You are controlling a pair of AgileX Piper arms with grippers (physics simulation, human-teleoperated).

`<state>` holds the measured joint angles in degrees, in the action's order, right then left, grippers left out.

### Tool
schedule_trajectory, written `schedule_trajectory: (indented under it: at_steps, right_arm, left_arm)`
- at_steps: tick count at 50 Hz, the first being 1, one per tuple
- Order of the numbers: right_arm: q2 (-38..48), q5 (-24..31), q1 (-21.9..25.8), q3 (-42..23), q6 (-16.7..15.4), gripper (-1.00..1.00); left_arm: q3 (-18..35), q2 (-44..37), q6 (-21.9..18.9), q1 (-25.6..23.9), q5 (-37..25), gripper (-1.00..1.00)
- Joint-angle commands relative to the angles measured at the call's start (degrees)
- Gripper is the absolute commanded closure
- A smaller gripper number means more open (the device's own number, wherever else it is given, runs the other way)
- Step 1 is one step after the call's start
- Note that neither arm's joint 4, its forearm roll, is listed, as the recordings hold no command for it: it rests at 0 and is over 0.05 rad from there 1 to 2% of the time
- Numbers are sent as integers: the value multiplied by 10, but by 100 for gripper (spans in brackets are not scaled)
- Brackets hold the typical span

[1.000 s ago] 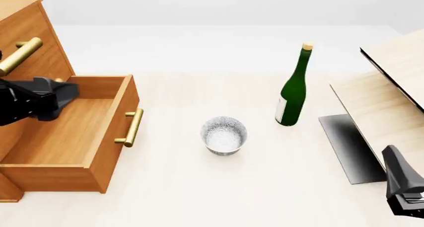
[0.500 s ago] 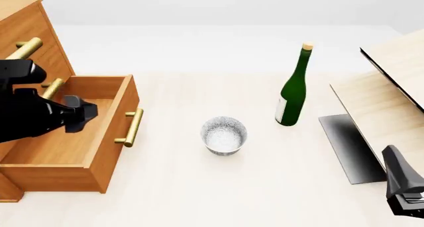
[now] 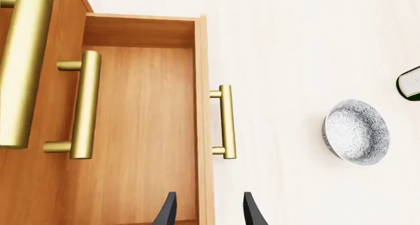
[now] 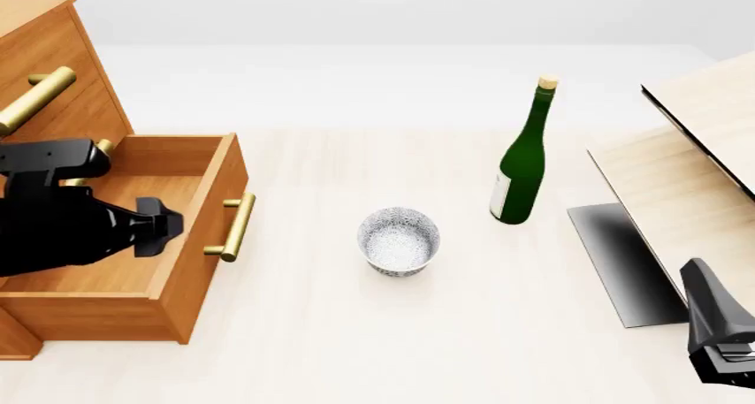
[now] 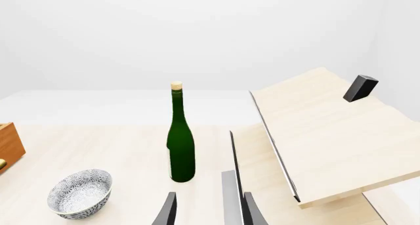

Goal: Put the bowl in the bottom drawer of the cabinet and close it.

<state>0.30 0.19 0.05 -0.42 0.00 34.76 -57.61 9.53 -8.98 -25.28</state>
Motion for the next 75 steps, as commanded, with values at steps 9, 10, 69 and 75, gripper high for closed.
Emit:
schedule_trajectory:
  at_steps: [9,10,69,75]
  right_arm:
    - [0,0,0,0,0,-100]
    - [0,0,0,0,0,-100]
    - [0,0,0,0,0,-100]
    - [0,0,0,0,0,-100]
  left_arm:
    - [0,-31,2,-14,35,-100]
    - [0,-32,2,-14,36,-100]
    - [-41,-125,36,-39,114,-100]
    - [-43,-128,37,-48,117,-100]
